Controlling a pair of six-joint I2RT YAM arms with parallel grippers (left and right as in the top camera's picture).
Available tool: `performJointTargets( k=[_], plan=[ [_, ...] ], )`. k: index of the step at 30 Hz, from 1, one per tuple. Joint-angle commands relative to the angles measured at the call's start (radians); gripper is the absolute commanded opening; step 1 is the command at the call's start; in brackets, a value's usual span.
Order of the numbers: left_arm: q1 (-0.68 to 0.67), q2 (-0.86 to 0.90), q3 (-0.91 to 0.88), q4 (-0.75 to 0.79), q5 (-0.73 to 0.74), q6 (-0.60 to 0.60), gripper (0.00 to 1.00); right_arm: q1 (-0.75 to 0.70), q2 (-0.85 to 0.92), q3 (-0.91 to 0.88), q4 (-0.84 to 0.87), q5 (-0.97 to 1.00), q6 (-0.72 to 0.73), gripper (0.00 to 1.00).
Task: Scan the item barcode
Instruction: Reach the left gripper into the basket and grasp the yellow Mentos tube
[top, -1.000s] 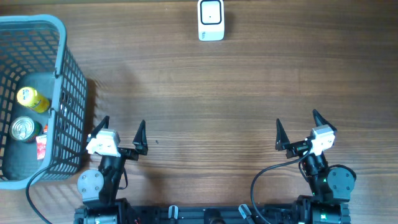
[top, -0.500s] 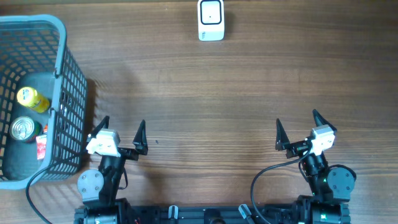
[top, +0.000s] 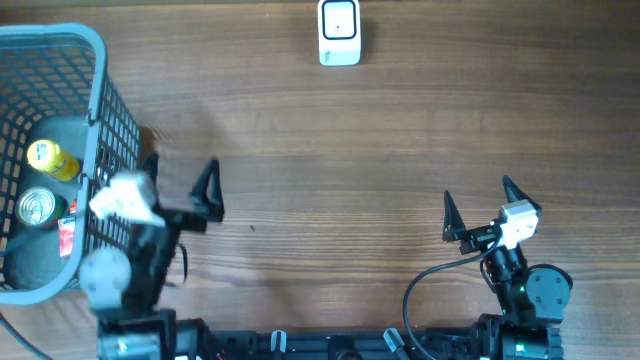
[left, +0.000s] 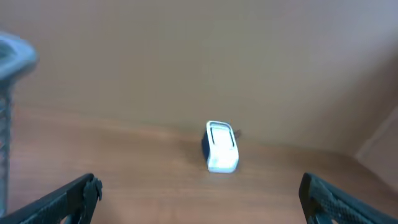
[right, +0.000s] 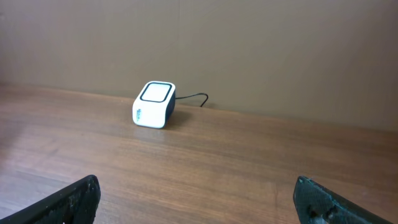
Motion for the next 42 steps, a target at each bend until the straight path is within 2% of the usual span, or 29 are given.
performJointTargets(
  k=[1, 3, 4, 6, 9, 11, 13, 15, 17, 21, 23, 26, 32, 37, 42],
  plan=[
    [-0.005, 0.341, 0.349, -0.132, 0.044, -0.015, 1.0, -0.004, -0.005, -0.001, 0.005, 0.016, 0.015, 1.0],
    [-0.005, 0.494, 0.52, -0.237, 0.045, 0.005, 1.0, -0.004, -0.005, -0.001, 0.005, 0.016, 0.015, 1.0],
    [-0.005, 0.584, 0.62, -0.282, 0.076, 0.055, 1.0, -0.004, -0.005, -0.001, 0.005, 0.016, 0.015, 1.0],
    [-0.005, 0.707, 0.725, -0.293, 0.188, 0.074, 1.0, -0.004, -0.005, -0.001, 0.005, 0.016, 0.015, 1.0],
    [0.008, 0.792, 0.737, -0.117, 0.346, 0.069, 1.0, -0.004, -0.005, -0.001, 0.005, 0.016, 0.015, 1.0],
    [0.039, 0.793, 0.757, -0.043, 0.357, -0.031, 1.0, -0.004, -0.005, -0.001, 0.005, 0.016, 0.015, 1.0],
    [0.091, 0.793, 0.829, -0.128, 0.279, -0.091, 1.0, -0.004, -0.005, -0.001, 0.005, 0.016, 0.016, 1.0],
    [0.162, 0.793, 0.965, -0.324, 0.17, -0.085, 1.0, -0.004, -0.005, -0.001, 0.005, 0.016, 0.015, 1.0],
    [0.219, 0.794, 1.068, -0.44, 0.072, -0.082, 1.0, -0.004, -0.005, -0.001, 0.005, 0.016, 0.015, 1.0],
    [0.383, 0.799, 1.157, -0.544, -0.061, -0.087, 1.0, -0.004, -0.005, -0.001, 0.005, 0.016, 0.016, 1.0],
    [0.425, 0.83, 1.157, -0.61, -0.2, -0.123, 1.0, -0.004, -0.005, -0.001, 0.005, 0.016, 0.015, 1.0],
    [0.444, 0.915, 1.157, -0.669, -0.335, -0.14, 1.0, -0.004, -0.005, -0.001, 0.005, 0.016, 0.015, 1.0],
    [0.444, 1.118, 1.156, -0.734, -0.343, -0.134, 1.0, -0.004, -0.005, -0.001, 0.005, 0.016, 0.016, 1.0],
    [0.444, 1.293, 1.156, -0.829, -0.522, -0.221, 1.0, -0.004, -0.005, -0.001, 0.005, 0.016, 0.016, 1.0],
    [0.445, 1.415, 1.156, -0.848, -0.563, -0.248, 1.0, -0.004, -0.005, -0.001, 0.005, 0.016, 0.015, 1.0]
  ],
)
